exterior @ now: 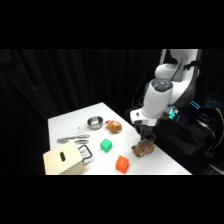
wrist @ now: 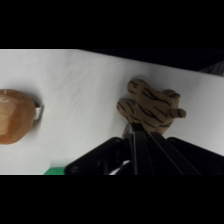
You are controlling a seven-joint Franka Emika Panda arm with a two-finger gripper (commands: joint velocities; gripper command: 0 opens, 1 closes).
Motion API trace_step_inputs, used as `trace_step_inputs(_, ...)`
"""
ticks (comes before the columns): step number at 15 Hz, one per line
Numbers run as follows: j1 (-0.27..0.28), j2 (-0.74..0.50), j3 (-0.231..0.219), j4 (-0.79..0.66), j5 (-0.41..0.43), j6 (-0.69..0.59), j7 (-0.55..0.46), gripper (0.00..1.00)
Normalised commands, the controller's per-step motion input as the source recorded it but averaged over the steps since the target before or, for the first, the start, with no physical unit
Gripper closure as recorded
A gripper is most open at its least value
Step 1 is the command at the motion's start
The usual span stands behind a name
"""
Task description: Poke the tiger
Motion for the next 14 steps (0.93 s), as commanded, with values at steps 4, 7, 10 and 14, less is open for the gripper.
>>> trace_step_inputs(4,-0.217,-0.26,0.145,0.14,0.166,-0.40,-0.13,0.43)
trace_step_inputs(7,-0.185,-0.28,0.115,0.12,0.180,-0.35,-0.16,0.18)
trace_step_inputs(10,-0.161,-0.34,0.101,0.11,0.172,-0.37,-0.18,0.00)
trace_step_inputs(14,-0.142,-0.32,0.090,0.14,0.236,-0.37,-0.21,0.00)
